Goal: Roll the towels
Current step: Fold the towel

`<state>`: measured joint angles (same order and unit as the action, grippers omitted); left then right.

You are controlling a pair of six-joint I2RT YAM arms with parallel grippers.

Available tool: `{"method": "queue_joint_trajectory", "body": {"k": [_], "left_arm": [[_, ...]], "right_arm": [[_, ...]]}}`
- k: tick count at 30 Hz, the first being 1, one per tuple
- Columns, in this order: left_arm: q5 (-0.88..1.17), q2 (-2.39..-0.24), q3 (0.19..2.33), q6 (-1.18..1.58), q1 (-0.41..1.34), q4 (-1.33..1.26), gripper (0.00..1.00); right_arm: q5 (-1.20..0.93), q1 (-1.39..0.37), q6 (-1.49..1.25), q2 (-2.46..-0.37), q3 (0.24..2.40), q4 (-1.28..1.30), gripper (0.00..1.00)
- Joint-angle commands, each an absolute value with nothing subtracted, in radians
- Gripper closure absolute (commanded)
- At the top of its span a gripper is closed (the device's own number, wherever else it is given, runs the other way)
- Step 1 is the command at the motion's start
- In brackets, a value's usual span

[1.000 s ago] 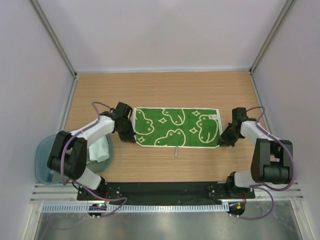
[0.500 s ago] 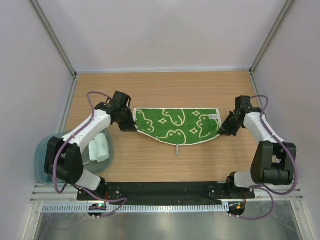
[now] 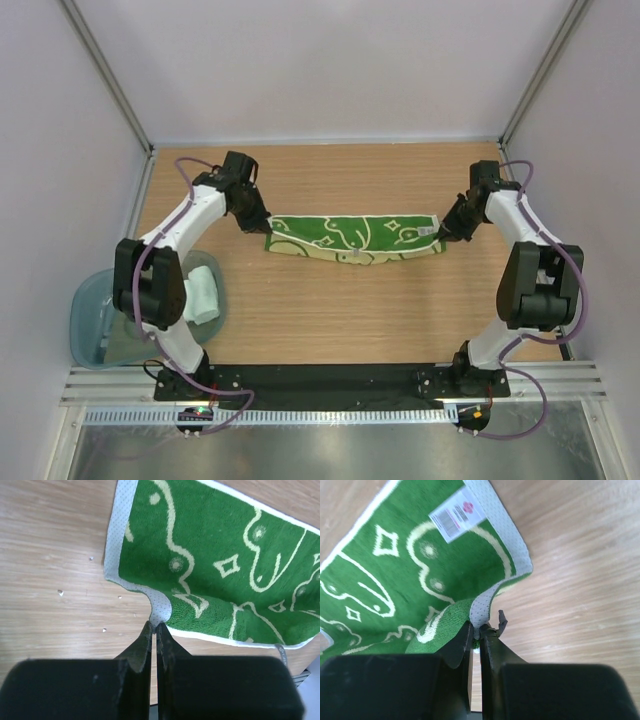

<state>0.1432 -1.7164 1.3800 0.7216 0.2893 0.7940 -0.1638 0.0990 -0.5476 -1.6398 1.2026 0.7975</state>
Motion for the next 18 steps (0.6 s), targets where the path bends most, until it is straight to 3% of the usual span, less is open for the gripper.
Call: {"method": "queue_joint_trajectory", "body": {"k": [1, 18], "left_arm": [[0.169, -1.752, 1.451, 0.696, 0.276, 0.822, 1.0], [0.16, -1.914, 1.584, 0.684, 0.245, 0.83, 1.0]], "right_arm": [[-0.178, 0.1, -0.541, -1.669, 1.301, 0.815, 0.94], [-0.192, 0.1, -0.571, -1.871, 1.522, 0.848, 0.95]]}}
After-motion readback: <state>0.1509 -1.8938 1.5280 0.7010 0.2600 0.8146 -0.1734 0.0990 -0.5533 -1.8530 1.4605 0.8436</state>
